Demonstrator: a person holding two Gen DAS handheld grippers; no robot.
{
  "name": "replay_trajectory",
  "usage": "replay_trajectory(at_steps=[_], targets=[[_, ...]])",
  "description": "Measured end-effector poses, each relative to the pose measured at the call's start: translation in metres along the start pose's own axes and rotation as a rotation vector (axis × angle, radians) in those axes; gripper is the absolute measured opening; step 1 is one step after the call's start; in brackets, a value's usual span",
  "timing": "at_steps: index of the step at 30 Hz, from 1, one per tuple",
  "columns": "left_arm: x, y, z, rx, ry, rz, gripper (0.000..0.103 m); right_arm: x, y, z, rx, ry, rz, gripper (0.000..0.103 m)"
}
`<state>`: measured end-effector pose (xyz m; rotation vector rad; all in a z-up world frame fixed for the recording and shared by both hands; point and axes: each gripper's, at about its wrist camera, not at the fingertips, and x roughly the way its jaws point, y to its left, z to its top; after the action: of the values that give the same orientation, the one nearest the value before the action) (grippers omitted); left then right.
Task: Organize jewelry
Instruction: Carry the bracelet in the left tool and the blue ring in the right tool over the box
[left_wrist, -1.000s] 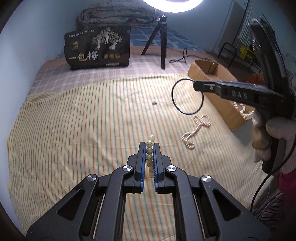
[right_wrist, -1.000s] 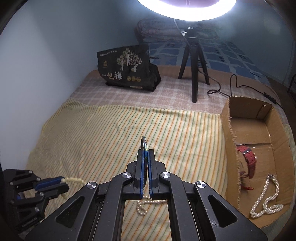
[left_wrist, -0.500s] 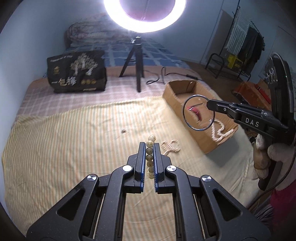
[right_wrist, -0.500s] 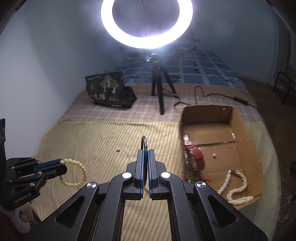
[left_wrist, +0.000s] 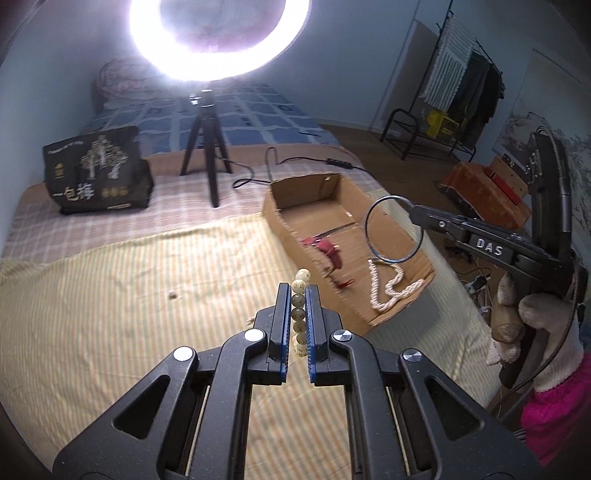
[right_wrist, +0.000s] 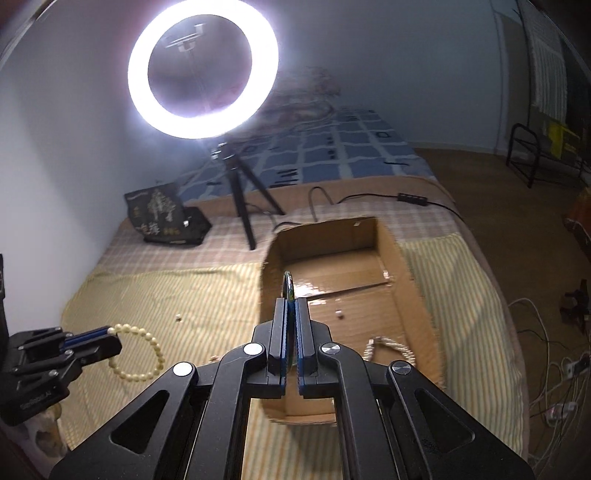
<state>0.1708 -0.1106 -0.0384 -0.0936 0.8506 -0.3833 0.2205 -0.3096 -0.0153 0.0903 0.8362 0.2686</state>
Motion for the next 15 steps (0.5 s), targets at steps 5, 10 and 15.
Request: replay_trajectory(at_steps=[5,10,15], targets=[[0.016,-0.022,0.006,0.023,0.003,-0.022,0.005,0.007,-0.021,0.002,0.032,0.001,-0.026,0.002],[0.031,-0.04,0.012,0.039,0.012,-0.045,0.005,0.015,-0.037,0.003,0.058,0.005,-0.038,0.002],[0.045,-0.055,0.013,0.06,0.022,-0.06,0.005,0.021,-0.049,0.005,0.071,0.006,-0.045,0.002]])
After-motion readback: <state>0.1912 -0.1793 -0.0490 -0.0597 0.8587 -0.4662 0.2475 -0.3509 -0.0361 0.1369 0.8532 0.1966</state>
